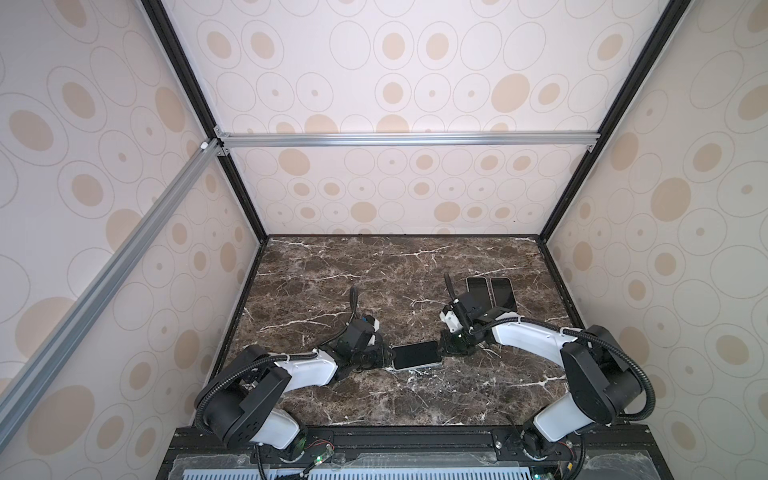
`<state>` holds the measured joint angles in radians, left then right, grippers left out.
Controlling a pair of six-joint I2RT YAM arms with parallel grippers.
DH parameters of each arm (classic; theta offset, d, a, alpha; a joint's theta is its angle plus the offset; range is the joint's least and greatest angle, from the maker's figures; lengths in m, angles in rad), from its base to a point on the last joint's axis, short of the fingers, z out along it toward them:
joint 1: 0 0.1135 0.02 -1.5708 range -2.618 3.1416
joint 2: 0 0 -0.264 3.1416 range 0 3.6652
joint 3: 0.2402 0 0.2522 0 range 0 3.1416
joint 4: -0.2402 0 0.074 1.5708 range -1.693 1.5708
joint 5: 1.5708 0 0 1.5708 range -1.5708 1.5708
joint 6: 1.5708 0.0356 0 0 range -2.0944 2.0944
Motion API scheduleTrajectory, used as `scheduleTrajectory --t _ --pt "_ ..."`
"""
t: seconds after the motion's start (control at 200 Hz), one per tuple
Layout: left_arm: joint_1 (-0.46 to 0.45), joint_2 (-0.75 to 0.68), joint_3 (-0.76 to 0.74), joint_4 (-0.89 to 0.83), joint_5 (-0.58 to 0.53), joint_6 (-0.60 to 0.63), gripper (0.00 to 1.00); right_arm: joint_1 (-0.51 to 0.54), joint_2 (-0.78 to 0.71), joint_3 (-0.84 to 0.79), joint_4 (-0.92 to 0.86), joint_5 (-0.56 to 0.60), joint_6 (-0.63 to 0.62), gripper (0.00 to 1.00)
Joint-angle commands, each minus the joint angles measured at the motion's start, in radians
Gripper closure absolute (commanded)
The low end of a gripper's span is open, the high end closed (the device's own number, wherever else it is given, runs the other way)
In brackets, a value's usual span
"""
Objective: Put the phone into the phone case
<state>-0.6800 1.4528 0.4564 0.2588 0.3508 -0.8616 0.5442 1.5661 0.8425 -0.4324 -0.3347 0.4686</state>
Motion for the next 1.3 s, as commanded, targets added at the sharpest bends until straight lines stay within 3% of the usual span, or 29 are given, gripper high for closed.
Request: scheduleTrajectory --t 0.0,0.61,0.945,1.29 --pt "-0.005 -0.01 -0.014 -0.024 0.032 0.031 0.66 0.007 -0.003 0.023 -0.055 0.027 -0.023 0.78" --pt "-0.007 0.035 -0.034 0.038 0.096 0.036 0.71 0.039 0.066 0.035 -0.041 -0.044 -0.01 0.8" --pt "-0.007 0.055 -0.058 0.105 0.114 0.009 0.71 0.044 0.092 0.021 0.012 -0.165 -0.001 0.81" --pt "-0.006 0.016 -0.055 0.053 0.125 0.013 0.61 0.048 0.04 0.054 -0.128 0.035 -0.041 0.81"
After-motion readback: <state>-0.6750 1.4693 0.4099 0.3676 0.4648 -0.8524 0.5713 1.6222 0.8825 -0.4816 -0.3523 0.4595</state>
